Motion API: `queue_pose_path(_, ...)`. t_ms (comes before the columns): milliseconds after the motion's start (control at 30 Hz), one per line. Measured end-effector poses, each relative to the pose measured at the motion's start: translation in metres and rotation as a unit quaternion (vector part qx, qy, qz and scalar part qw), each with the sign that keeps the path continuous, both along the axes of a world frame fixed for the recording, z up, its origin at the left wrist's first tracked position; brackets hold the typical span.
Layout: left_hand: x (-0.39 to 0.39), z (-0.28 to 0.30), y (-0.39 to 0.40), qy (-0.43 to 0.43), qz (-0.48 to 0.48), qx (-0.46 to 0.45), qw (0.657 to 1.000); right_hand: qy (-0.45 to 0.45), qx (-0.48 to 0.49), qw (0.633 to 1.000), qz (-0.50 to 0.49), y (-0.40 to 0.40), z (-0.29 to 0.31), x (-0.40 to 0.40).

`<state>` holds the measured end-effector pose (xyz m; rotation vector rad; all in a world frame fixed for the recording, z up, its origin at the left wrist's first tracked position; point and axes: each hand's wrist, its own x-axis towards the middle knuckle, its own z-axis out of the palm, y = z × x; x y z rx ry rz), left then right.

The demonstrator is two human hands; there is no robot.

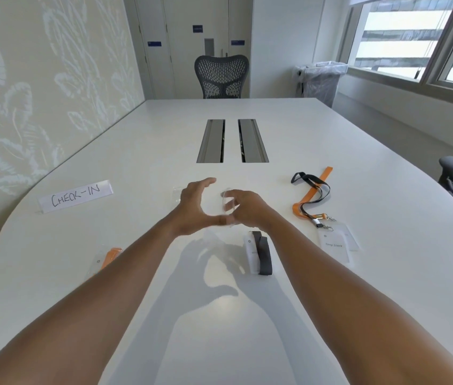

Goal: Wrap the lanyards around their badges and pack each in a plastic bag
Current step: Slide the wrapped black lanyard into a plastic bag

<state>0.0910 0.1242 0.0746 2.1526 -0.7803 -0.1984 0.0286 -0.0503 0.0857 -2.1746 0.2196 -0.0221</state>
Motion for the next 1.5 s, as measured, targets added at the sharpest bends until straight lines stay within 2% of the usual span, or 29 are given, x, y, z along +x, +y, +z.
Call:
queue_pose_path(100,0.002,-0.003,0.003,-0.057,-0.032,0.111,0.992,0.004,0.033,0.999,0.024,-0.004,0.006,-0.007)
queue_pose_path(167,0.0,-0.008,-0.001,-0.094,-0.036,0.136,0.986,0.012,0.053,0.997,0.046,-0.005,0.009,-0.01)
queue_pose_path(433,-0.005,-0.018,-0.014,-0.113,-0.034,0.096,0.988,0.035,0.075,0.994,0.072,-0.01,0.009,-0.016)
queue_pose_path(667,-0.006,-0.022,-0.017,-0.106,-0.016,0.092,0.99,0.033,0.078,0.996,0.033,-0.016,0.006,-0.018)
queue_pose_path(900,-0.007,-0.03,-0.012,-0.085,-0.02,0.096,0.992,-0.014,0.098,0.994,-0.041,-0.026,-0.002,-0.015)
queue_pose_path(1000,-0.007,-0.035,-0.007,-0.076,-0.016,0.099,0.992,0.012,0.051,0.997,-0.057,-0.039,-0.004,-0.016)
queue_pose_path(1067,-0.008,-0.039,-0.004,-0.065,-0.014,0.102,0.993,0.096,-0.052,0.994,-0.019,-0.047,-0.004,-0.019)
queue_pose_path(1133,-0.009,-0.042,-0.002,-0.054,-0.012,0.109,0.993,0.183,-0.182,0.964,0.056,-0.051,-0.006,-0.026)
queue_pose_path(1200,-0.009,-0.045,-0.001,-0.046,-0.012,0.119,0.992,0.21,-0.258,0.938,0.101,-0.053,-0.011,-0.033)
queue_pose_path(1367,-0.011,-0.05,-0.001,-0.028,-0.013,0.14,0.99,0.19,-0.248,0.946,0.087,-0.055,-0.029,-0.039)
queue_pose_path(1500,-0.011,-0.054,0.0,-0.018,-0.018,0.153,0.988,0.176,-0.166,0.969,0.044,-0.061,-0.04,-0.036)
